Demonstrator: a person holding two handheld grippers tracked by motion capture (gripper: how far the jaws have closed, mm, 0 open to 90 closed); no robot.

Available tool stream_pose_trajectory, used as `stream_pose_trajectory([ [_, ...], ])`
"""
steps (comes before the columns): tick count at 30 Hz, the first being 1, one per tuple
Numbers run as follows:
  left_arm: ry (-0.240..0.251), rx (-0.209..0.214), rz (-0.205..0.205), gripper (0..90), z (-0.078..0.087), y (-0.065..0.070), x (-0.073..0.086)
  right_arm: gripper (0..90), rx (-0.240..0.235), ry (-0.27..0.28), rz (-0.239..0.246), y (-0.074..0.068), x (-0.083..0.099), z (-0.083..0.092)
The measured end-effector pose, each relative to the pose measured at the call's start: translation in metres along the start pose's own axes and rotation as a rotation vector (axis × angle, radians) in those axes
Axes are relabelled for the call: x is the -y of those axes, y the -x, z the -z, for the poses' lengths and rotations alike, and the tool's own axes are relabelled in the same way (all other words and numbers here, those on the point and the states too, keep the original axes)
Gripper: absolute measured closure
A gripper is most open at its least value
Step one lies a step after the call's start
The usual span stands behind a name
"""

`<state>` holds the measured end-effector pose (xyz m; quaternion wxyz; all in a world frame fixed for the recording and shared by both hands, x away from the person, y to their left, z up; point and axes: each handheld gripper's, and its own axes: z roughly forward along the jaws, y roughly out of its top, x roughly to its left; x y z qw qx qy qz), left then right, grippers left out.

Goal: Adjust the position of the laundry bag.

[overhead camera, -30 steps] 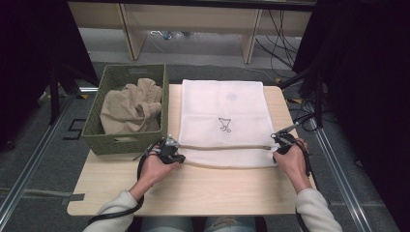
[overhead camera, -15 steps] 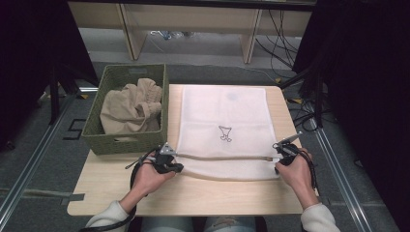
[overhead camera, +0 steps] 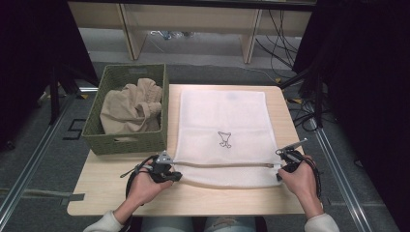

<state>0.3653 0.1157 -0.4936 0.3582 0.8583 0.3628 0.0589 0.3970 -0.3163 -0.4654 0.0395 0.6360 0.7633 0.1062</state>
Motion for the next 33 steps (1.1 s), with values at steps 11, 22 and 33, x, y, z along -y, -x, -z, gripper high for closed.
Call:
stream_pose_trajectory([
  [11, 0.001, 0.011, 0.004, 85.4, 0.002, 0.006, 0.009, 83.8, -0.014, -0.043, -0.044, -0.004, 0.01, 0.003],
  [22, 0.004, 0.013, 0.019, 85.4, 0.002, 0.009, 0.016, 83.4, -0.01, -0.093, -0.058, -0.009, 0.019, 0.005],
  [33, -0.006, 0.04, 0.013, 85.2, 0.007, 0.013, 0.02, 83.1, -0.014, -0.103, -0.011, -0.009, 0.027, 0.007],
])
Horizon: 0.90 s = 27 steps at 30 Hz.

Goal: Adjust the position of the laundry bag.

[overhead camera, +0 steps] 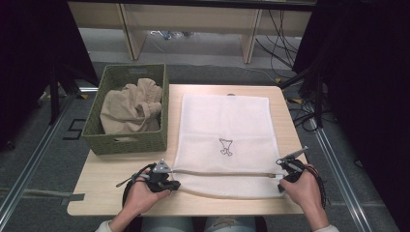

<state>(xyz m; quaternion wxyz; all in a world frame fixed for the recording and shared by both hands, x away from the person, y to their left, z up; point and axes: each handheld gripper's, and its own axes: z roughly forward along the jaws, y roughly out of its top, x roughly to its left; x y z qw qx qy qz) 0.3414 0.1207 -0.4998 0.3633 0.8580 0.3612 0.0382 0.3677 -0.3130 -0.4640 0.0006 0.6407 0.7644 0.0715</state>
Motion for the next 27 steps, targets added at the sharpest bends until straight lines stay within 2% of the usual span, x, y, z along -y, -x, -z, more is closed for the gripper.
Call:
stream_pose_trajectory([
  [1, -0.001, -0.012, 0.0, 85.2, 0.0003, 0.0007, 0.0005, 83.1, -0.003, -0.009, -0.009, -0.0008, 0.0011, 0.0011],
  [2, 0.001, -0.006, -0.001, 85.1, 0.0003, 0.0006, 0.0009, 83.0, -0.01, 0.013, -0.012, -0.0006, 0.0023, 0.0],
  [5, 0.006, -0.003, 0.015, 84.9, 0.0007, 0.0029, 0.0024, 82.7, -0.003, -0.011, -0.003, -0.0008, 0.0039, 0.0008],
  [6, -0.003, -0.005, -0.003, 84.9, 0.0013, 0.0017, 0.0028, 82.6, -0.004, -0.014, 0.006, -0.0017, 0.0048, 0.0002],
  [7, -0.003, -0.005, -0.003, 84.9, 0.0013, 0.0017, 0.0028, 82.6, -0.004, -0.014, 0.006, -0.0017, 0.0048, 0.0002],
  [8, -0.003, -0.005, 0.0, 84.9, 0.0013, 0.002, 0.0031, 82.5, 0.009, 0.021, 0.074, 0.0022, 0.0052, -0.0019],
  [10, -0.006, -0.009, -0.011, 84.8, 0.0024, 0.0023, 0.0027, 82.5, 0.002, 0.034, 0.046, 0.0005, 0.0062, -0.0027],
  [11, -0.007, -0.007, -0.006, 84.8, 0.0024, 0.0026, 0.0027, 82.5, -0.001, -0.019, -0.004, -0.003, 0.0061, 0.0004],
  [14, -0.014, -0.007, -0.019, 84.6, 0.0029, 0.0022, 0.0027, 82.1, 0.001, -0.015, -0.033, -0.006, 0.007, 0.0004],
  [15, -0.014, -0.006, -0.019, 84.4, 0.0029, 0.0023, 0.0028, 81.7, 0.009, -0.027, 0.025, -0.0018, 0.0059, 0.0003],
  [16, -0.012, -0.002, -0.006, 84.4, 0.0025, 0.0029, 0.003, 81.7, 0.011, -0.017, 0.07, 0.0014, 0.0056, -0.0006],
  [17, -0.015, 0.009, -0.013, 84.3, 0.0026, 0.0026, 0.0029, 81.7, 0.007, -0.043, 0.025, -0.0013, 0.0057, 0.0008],
  [18, -0.012, 0.009, -0.016, 84.3, 0.0025, 0.0034, 0.0026, 81.7, -0.003, -0.031, 0.004, -0.0021, 0.0054, 0.0007],
  [20, -0.01, 0.011, -0.014, 84.2, 0.002, 0.0037, 0.0029, 81.7, 0.005, -0.026, 0.002, -0.0016, 0.0049, 0.0001],
  [22, -0.009, 0.003, -0.006, 83.9, 0.0009, 0.0039, 0.003, 81.3, 0.007, -0.046, 0.006, -0.0018, 0.0054, 0.0013],
  [24, -0.011, 0.016, -0.009, 83.0, 0.0019, 0.0036, 0.0028, 80.6, 0.01, -0.045, 0.014, -0.0014, 0.0053, 0.0014],
  [25, 0.011, 0.03, -0.008, 81.7, 0.0042, 0.0011, 0.0017, 77.2, 0.009, -0.026, -0.041, -0.0045, 0.005, 0.0023],
  [26, 0.011, 0.03, -0.008, 79.1, 0.0042, 0.0011, 0.0017, 77.2, 0.009, -0.026, -0.041, -0.0045, 0.005, 0.0023],
  [27, 0.024, 0.05, 0.01, 79.1, 0.0072, 0.0005, 0.0002, 75.2, 0.012, -0.032, -0.023, -0.0024, 0.0055, 0.005],
])
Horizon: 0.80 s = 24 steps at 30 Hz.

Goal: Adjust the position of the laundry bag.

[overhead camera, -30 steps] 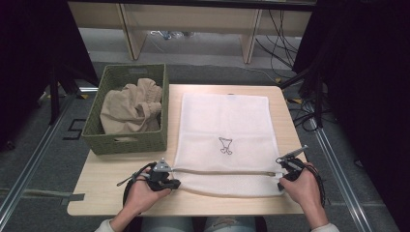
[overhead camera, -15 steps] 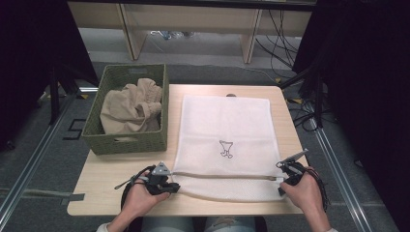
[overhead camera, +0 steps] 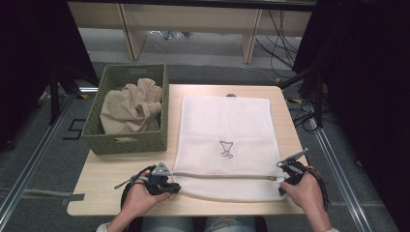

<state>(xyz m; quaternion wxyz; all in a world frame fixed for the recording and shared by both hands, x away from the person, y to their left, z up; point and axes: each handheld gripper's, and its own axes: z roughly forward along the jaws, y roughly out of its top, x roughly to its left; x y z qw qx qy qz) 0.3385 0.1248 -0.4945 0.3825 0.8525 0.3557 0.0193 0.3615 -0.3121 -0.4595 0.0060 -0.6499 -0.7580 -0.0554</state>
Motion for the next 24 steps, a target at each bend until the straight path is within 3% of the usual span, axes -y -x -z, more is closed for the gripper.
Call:
stream_pose_trajectory([
  [2, 0.043, 0.014, 0.009, 72.3, 0.01, 0.0, -0.005, 70.6, -0.018, 0.047, -0.023, 0.002, 0.002, 0.006],
  [3, 0.074, 0.017, 0.013, 65.6, 0.016, 0.0, -0.007, 68.4, -0.021, 0.081, 0.014, 0.009, 0.002, 0.016],
  [4, 0.096, 0.014, 0.017, 65.6, 0.02, 0.001, -0.01, 68.4, -0.021, 0.081, 0.014, 0.009, 0.002, 0.016],
  [5, 0.122, 0.006, 0.012, 59.7, 0.026, 0.002, -0.014, 66.4, -0.015, 0.114, -0.005, 0.012, 0.0, 0.024],
  [8, 0.146, 0.025, 0.001, 55.0, 0.026, 0.002, -0.016, 64.8, -0.006, 0.122, -0.01, 0.018, -0.004, 0.028],
  [9, 0.152, 0.022, -0.001, 53.2, 0.025, 0.001, -0.017, 64.5, 0.002, 0.12, -0.075, 0.014, -0.005, 0.03],
  [10, 0.152, 0.022, -0.001, 51.6, 0.025, 0.001, -0.017, 64.5, 0.002, 0.12, -0.075, 0.014, -0.005, 0.03],
  [11, 0.161, 0.014, -0.004, 50.1, 0.024, 0.001, -0.017, 64.1, 0.005, 0.143, -0.021, 0.021, -0.009, 0.029],
  [13, 0.199, 0.003, -0.021, 45.6, 0.02, -0.001, -0.019, 63.9, 0.019, 0.129, -0.064, 0.018, -0.011, 0.03],
  [14, 0.22, -0.01, -0.038, 43.4, 0.02, -0.001, -0.019, 64.1, 0.01, 0.142, -0.025, 0.022, -0.013, 0.029],
  [15, 0.227, -0.02, -0.063, 41.3, 0.021, -0.003, -0.019, 64.1, 0.018, 0.135, -0.041, 0.021, -0.013, 0.028],
  [16, 0.227, -0.02, -0.063, 39.0, 0.021, -0.003, -0.019, 64.1, 0.014, 0.137, -0.068, 0.018, -0.013, 0.027],
  [18, 0.25, -0.022, -0.056, 37.9, 0.022, -0.004, -0.018, 64.0, 0.01, 0.115, -0.07, 0.018, -0.014, 0.027],
  [19, 0.263, -0.015, -0.027, 37.4, 0.022, -0.004, -0.018, 64.0, 0.014, 0.118, -0.042, 0.02, -0.014, 0.025],
  [22, 0.281, -0.023, -0.02, 37.0, 0.022, -0.007, -0.016, 64.2, 0.03, 0.119, -0.042, 0.02, -0.015, 0.023],
  [24, 0.305, -0.04, -0.026, 37.0, 0.024, -0.007, -0.017, 64.5, 0.029, 0.12, -0.016, 0.02, -0.014, 0.024],
])
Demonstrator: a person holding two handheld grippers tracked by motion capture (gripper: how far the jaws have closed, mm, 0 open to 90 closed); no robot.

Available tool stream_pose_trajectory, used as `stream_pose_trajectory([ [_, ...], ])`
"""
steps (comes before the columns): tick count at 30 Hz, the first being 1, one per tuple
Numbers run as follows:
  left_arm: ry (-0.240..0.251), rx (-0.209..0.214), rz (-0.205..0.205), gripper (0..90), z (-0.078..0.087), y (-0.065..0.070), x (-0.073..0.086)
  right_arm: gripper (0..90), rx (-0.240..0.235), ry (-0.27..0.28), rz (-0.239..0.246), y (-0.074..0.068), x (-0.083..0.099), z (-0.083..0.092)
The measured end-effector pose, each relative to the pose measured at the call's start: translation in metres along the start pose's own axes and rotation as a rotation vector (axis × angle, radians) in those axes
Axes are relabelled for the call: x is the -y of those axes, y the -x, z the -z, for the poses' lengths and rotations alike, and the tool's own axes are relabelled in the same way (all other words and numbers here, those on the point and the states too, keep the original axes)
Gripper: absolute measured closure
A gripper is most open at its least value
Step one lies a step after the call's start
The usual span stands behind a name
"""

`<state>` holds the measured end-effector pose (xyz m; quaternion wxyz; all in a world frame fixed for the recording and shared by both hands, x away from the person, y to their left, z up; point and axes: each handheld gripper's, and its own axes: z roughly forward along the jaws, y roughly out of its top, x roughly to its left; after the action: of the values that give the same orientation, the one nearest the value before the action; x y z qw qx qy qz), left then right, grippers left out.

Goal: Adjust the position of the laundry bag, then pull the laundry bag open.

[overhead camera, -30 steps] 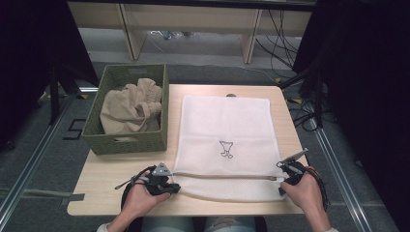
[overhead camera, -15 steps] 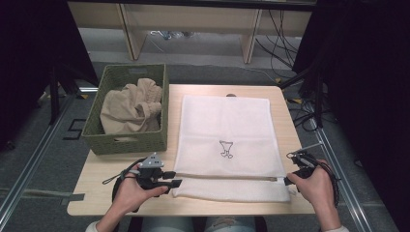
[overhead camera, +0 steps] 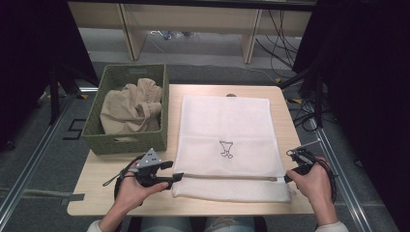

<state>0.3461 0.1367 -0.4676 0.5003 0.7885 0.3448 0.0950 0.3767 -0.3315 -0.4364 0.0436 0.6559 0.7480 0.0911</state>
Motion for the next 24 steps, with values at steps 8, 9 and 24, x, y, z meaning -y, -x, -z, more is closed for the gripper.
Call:
stream_pose_trajectory([
  [8, 0.018, -0.011, 0.015, 36.9, 0.0, 0.001, 0.0, 66.2, -0.011, -0.034, 0.009, -0.002, -0.003, -0.001],
  [9, 0.014, -0.007, 0.005, 36.9, 0.0, 0.0, 0.0, 66.2, -0.011, -0.034, 0.009, -0.002, -0.003, -0.001],
  [24, -0.018, 0.012, -0.035, 37.6, -0.01, 0.009, 0.0, 67.9, -0.017, -0.105, 0.033, -0.005, -0.018, -0.013],
])
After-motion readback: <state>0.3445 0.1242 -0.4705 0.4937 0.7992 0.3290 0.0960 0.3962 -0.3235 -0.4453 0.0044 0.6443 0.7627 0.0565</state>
